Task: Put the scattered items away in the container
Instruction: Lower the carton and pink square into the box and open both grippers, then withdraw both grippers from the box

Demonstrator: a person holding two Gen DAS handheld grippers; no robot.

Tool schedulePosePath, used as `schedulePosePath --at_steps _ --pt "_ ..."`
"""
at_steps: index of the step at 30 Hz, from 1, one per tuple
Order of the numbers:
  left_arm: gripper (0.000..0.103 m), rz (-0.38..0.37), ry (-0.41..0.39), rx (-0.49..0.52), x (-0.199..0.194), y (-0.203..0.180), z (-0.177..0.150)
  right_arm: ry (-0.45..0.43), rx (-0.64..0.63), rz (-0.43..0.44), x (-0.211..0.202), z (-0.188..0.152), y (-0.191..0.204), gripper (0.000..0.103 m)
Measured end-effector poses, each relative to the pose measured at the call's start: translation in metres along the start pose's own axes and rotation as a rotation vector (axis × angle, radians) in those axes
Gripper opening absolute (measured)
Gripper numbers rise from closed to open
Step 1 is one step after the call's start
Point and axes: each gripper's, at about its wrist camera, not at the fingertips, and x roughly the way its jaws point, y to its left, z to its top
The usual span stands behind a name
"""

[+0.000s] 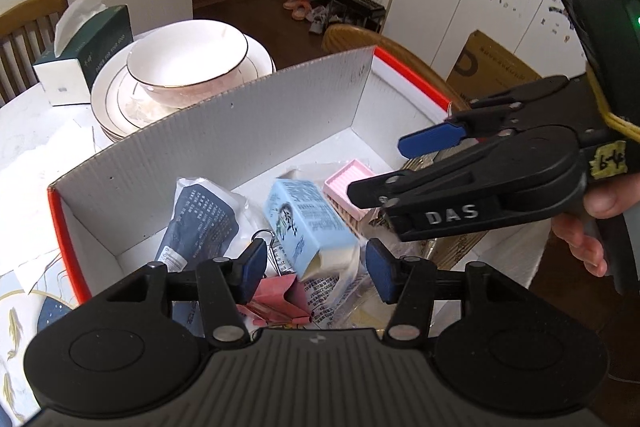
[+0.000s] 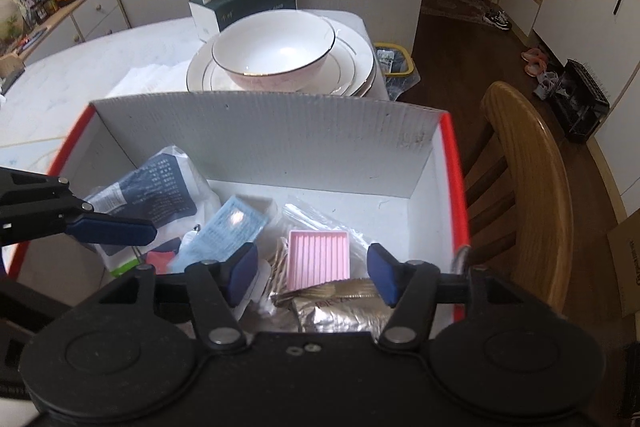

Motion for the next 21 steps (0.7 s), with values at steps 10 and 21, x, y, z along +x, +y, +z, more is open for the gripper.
schedulePosePath --at_steps 10,21 --pt "0.053 0.001 -0.068 -0.02 -0.026 -0.002 -0.003 -0.064 0.006 0.055 -0.034 -0.012 0.004 0.062" --pt "0.058 0.022 -0.164 0.006 -0.061 -0.008 -0.021 -0.144 0.011 0.099 -0.066 -0.03 0.011 0.067"
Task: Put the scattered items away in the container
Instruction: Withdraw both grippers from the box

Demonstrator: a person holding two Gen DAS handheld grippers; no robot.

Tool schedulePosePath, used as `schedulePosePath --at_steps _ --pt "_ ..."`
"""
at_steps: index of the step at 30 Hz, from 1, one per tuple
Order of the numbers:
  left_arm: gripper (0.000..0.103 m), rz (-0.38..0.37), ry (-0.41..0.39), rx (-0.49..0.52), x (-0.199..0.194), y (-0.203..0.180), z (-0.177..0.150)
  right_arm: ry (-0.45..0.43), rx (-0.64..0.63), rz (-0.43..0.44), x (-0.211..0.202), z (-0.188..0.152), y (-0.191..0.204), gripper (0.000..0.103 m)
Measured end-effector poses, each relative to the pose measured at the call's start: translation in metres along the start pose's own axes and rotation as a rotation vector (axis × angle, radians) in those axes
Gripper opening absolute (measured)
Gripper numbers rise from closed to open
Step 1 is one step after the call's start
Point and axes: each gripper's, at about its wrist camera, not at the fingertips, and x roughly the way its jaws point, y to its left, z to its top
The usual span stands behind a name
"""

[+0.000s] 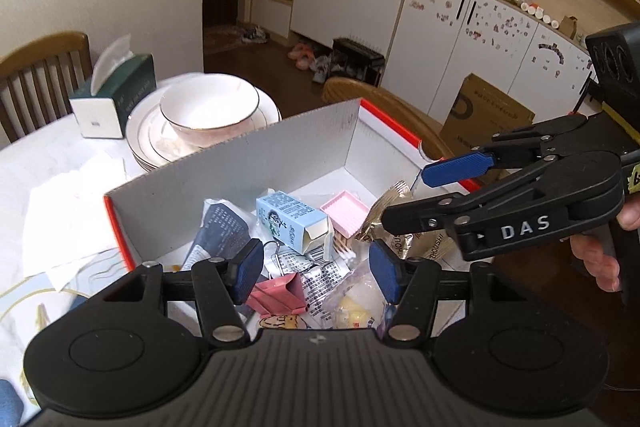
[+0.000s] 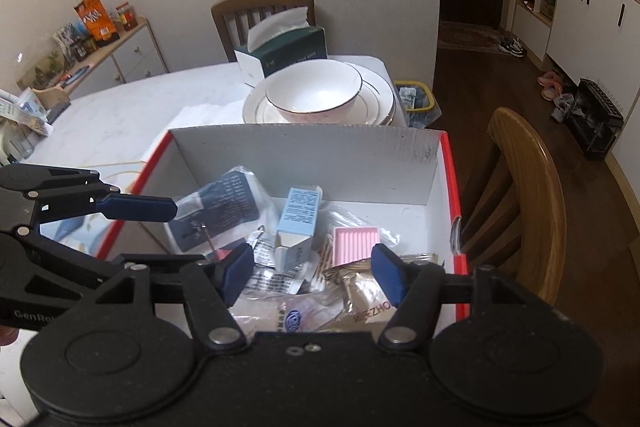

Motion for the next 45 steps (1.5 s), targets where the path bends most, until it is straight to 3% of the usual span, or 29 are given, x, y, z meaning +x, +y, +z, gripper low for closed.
schedulePosePath --at_steps 5,15,19,24,28,45 --pt "0.063 0.017 -0.039 -0.007 -0.015 0.001 -0.006 -0.046 -0.033 0.006 -0.014 -0.007 0.009 0.07" --pt "0.073 0.064 -0.096 -0.05 -0.038 0.007 -0.017 -0.129 -0.071 0.007 -0.03 -0.019 0.026 0.086" --pt "0.086 0.098 -0.122 -0.059 -0.046 0.005 -0.021 -0.15 -0.089 -0.005 -0.034 -0.026 0.033 0.092" --pt "0.091 0.112 -0.122 -0.067 -0.051 0.006 -0.026 -0.168 -0.087 -0.018 -0.037 -0.033 0.04 0.095" --pt "0.103 0.128 -0.121 -0.095 -0.055 0.009 -0.031 -0.194 -0.082 -0.031 -0.043 -0.038 0.044 0.098" --pt "0.103 0.125 -0.121 -0.093 -0.084 0.0 -0.053 -0.25 -0.042 -0.077 -0.066 -0.06 0.065 0.1"
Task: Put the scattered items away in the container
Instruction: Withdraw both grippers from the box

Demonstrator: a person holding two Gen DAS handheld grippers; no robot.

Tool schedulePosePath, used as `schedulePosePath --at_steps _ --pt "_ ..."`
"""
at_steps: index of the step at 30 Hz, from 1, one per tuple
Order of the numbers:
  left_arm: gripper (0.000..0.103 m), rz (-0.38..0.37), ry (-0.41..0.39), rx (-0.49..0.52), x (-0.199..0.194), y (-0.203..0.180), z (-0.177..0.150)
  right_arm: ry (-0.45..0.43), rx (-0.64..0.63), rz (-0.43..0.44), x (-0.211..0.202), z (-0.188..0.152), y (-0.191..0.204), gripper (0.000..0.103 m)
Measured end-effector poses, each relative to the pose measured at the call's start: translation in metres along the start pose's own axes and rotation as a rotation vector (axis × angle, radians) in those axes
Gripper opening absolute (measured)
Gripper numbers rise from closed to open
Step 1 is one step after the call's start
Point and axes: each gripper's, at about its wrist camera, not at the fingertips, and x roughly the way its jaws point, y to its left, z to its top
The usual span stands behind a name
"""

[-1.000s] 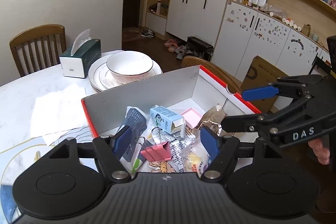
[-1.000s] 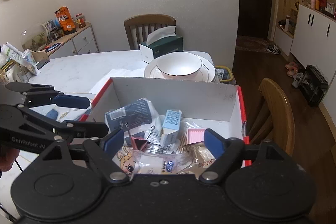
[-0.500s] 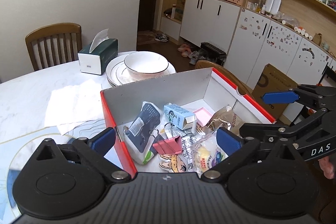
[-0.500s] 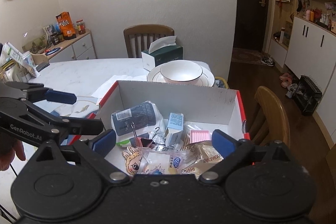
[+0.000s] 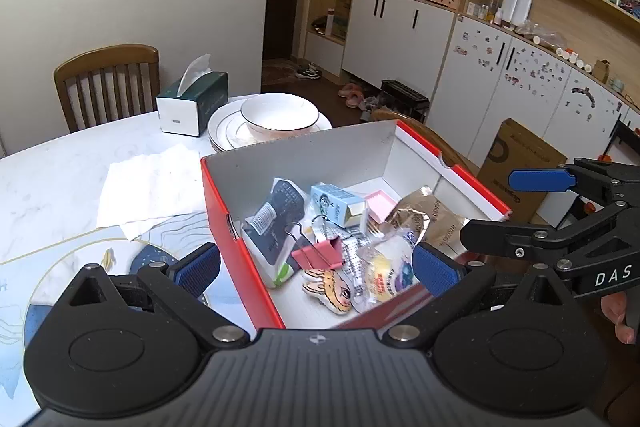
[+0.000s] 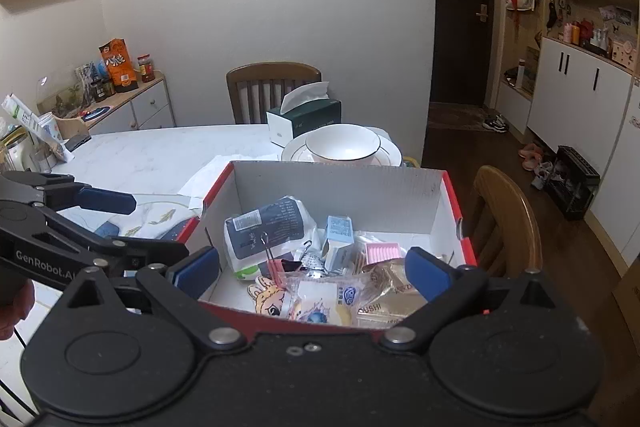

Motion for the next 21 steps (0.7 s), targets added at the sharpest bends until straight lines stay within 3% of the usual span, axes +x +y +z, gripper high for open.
schedulePosePath --at_steps 21 --pt "0.103 0.017 0.03 -0.004 -0.015 -0.002 -0.007 0.008 0.03 -0.041 -0.012 -0.005 0.009 0.101"
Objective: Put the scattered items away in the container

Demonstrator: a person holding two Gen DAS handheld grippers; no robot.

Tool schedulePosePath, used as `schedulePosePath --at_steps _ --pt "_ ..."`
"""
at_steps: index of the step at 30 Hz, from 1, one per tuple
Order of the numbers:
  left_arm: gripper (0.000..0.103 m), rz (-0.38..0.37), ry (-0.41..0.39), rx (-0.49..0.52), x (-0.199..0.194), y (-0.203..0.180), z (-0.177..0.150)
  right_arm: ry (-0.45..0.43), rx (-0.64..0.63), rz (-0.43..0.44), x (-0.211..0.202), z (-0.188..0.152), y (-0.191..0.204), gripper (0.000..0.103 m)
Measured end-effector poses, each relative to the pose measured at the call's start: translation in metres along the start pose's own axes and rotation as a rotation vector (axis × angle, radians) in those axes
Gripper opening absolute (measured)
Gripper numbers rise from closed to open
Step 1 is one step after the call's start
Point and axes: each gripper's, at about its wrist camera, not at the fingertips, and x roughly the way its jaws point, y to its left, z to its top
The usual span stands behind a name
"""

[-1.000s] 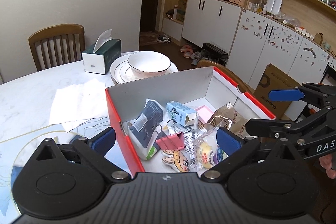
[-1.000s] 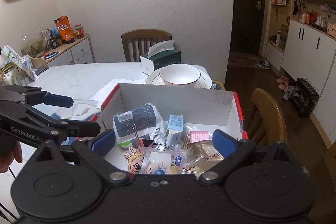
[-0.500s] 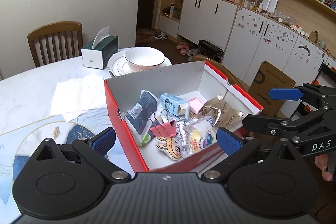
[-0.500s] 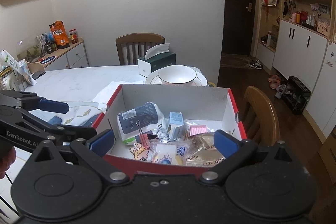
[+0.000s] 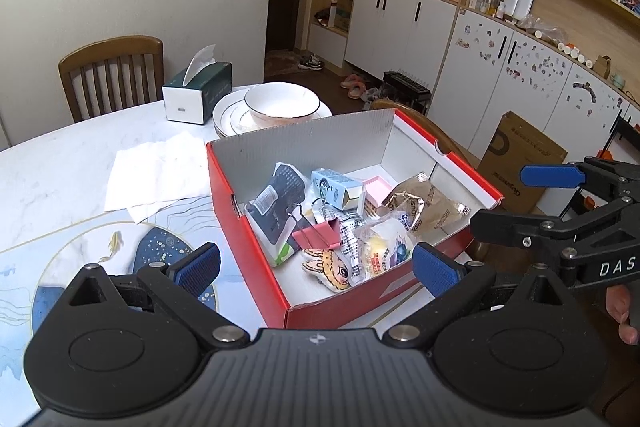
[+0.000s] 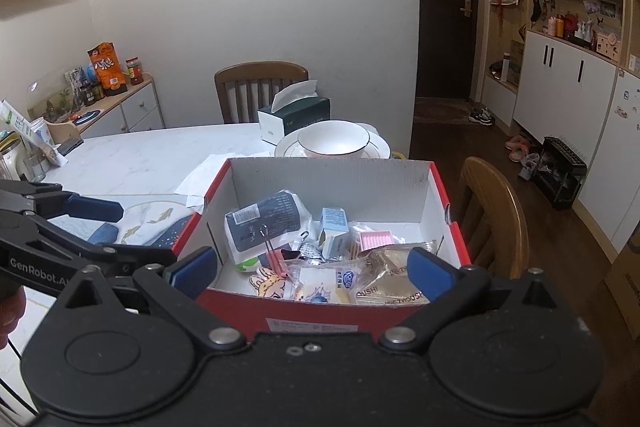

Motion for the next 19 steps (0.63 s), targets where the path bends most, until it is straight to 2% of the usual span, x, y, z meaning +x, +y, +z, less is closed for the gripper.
schedulePosePath --at_steps 19 --pt "0.103 -0.005 0.003 0.002 -0.0029 0.0012 -0.004 0.016 0.029 -0.023 0.001 -0.0028 0.0024 0.101"
